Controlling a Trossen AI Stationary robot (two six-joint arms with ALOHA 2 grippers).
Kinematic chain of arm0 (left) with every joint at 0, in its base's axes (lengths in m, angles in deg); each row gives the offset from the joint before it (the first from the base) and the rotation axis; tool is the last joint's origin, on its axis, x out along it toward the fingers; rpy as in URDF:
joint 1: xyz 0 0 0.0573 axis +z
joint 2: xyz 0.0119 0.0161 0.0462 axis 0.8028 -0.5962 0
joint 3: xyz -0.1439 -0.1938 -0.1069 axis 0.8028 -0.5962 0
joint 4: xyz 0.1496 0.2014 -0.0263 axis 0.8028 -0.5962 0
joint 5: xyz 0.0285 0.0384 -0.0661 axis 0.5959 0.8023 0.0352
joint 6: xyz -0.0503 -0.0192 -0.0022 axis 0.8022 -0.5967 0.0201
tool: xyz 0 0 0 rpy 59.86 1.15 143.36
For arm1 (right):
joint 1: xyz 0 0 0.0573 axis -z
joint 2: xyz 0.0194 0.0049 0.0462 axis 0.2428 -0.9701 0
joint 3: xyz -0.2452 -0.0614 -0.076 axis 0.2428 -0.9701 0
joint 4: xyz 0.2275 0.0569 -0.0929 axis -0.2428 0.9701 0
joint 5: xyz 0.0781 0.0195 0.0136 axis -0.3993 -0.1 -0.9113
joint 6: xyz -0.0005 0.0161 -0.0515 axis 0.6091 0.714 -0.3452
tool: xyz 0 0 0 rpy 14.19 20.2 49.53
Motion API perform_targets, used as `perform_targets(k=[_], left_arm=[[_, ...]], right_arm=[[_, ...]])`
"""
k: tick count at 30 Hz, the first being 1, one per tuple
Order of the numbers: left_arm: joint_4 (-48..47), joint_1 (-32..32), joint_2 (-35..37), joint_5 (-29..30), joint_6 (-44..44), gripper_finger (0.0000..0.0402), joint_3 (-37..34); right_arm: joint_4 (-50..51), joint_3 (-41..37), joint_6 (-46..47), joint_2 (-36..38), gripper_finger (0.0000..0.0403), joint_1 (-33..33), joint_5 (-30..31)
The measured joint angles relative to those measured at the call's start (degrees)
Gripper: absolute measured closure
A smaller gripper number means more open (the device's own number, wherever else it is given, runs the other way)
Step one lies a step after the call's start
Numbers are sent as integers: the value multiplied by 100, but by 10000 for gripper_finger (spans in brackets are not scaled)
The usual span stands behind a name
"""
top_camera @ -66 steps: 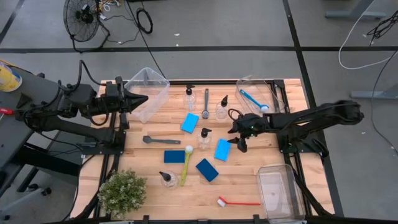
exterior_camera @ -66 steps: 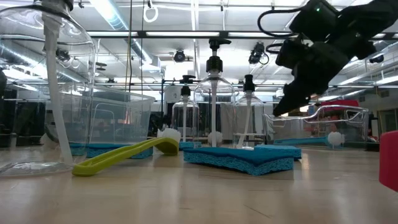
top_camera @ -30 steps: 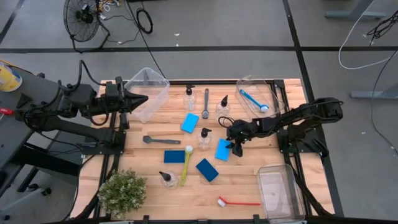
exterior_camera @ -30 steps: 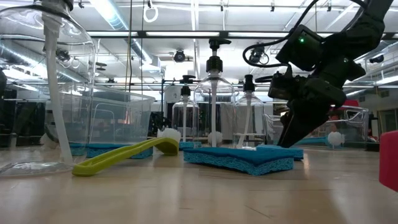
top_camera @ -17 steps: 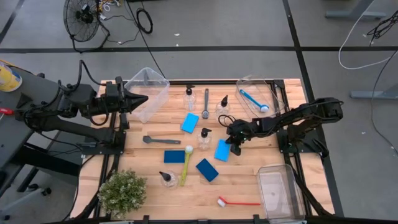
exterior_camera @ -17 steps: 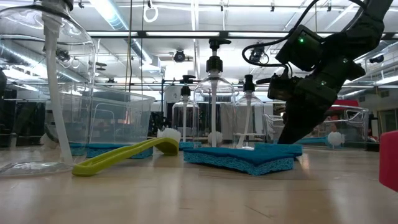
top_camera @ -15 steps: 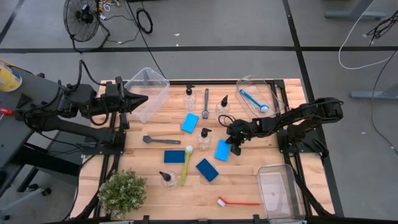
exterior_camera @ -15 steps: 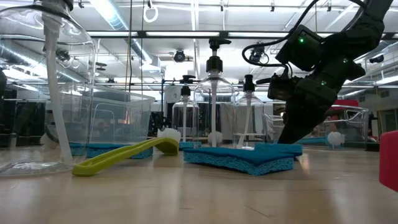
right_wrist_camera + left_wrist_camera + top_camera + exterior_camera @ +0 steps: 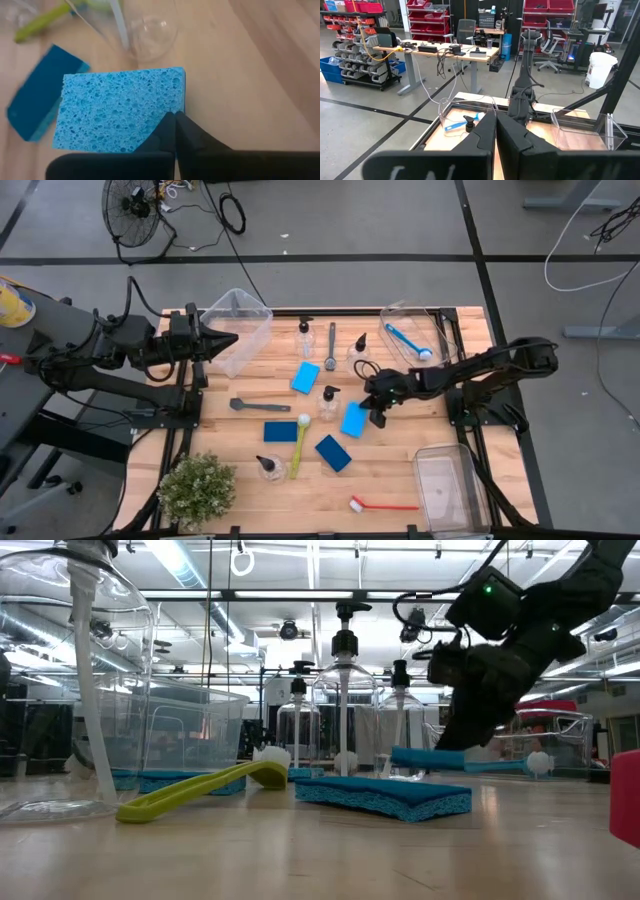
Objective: Pick & Place Kitchen Sink Supplies
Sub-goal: Put the light blue sponge into the bottom transparent bin
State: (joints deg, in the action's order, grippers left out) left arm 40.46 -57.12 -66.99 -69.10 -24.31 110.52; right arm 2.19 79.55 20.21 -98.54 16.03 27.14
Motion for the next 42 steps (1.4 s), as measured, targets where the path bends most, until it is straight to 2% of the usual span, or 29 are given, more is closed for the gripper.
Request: perform_targets(k=[4,13,20,23,26,31,42], left_arm=[[2,-1,0,2,0,385,0],[9,1,-1,2,-2,385,0],[17,1,0,2,-4,385,0],[40,0,-1,2,-3,385,0],[61,1,0,2,-4,385,0],[59,1,0,19,-9,385,2],[52,0,0,20,-13,385,2]], right_arm=[[204,2,64,415,403,1,21],[1387,2,144,1747,403,0,258],[1425,4,122,2674,403,0,687],[1429,7,37,3016,403,2,673],[1582,143,-144,3282,403,0,388],[2200,731,-757,3504,403,-106,-433],[3889,2246,-1915,3532,403,-898,-1427]])
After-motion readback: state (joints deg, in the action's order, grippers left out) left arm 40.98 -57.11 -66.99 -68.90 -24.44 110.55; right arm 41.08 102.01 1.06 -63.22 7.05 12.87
